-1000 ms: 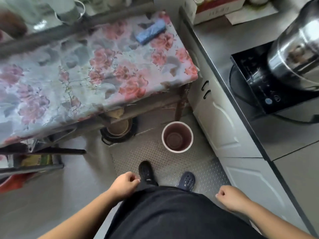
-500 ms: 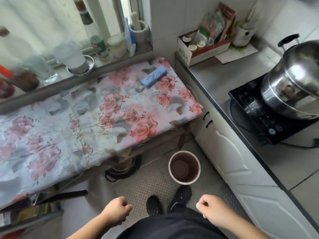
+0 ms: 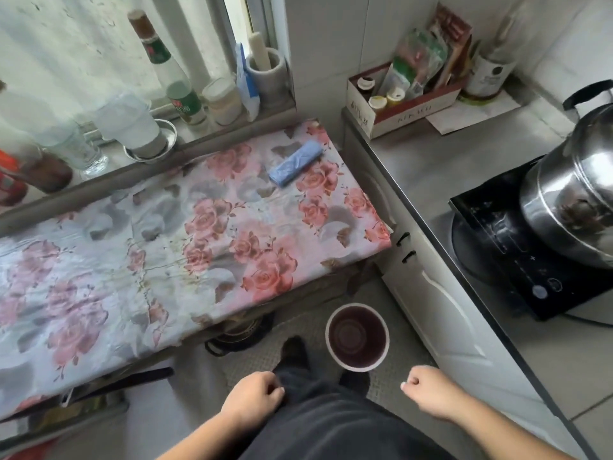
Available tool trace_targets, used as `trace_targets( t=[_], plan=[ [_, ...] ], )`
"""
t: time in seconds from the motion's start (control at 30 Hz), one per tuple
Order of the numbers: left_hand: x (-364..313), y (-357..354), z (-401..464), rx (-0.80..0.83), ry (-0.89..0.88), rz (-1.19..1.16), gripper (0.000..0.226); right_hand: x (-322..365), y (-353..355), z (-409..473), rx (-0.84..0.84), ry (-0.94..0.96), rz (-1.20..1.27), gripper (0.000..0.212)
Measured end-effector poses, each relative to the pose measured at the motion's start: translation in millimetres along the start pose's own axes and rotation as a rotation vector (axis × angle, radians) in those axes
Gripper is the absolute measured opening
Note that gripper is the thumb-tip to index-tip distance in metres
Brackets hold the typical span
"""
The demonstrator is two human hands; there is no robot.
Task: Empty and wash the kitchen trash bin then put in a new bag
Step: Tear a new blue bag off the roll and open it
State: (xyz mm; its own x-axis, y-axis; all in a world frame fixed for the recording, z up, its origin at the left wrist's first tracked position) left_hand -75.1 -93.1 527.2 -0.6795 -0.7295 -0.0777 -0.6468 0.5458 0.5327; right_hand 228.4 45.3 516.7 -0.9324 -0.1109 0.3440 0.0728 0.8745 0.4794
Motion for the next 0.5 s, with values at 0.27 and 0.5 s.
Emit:
trace_targets(
  t=[0.27, 0.5],
  plan=[
    [-37, 83, 50, 0.092, -0.151, -0.022, 0.028, 109, 67, 63, -0.071, 0.134, 0.08, 0.029],
    [-143, 261, 130, -0.377, -0.327, -0.275, 0.022, 189, 109, 111, -0.109, 0.21, 0.182, 0.03]
  ],
)
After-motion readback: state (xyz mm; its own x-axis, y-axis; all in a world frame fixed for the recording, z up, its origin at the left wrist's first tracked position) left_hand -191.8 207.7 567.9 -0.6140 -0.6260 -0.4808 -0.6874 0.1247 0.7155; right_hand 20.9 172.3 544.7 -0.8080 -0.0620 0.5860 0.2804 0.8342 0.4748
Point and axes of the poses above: each hand's wrist, its own z-axis towards the middle knuckle, its own y-axis out of the back of the hand, x = y × z, the point moved 1 cm from there along z, towards the middle knuckle, and after that the axes turned 12 degrees about y, right-handed, at the moved point
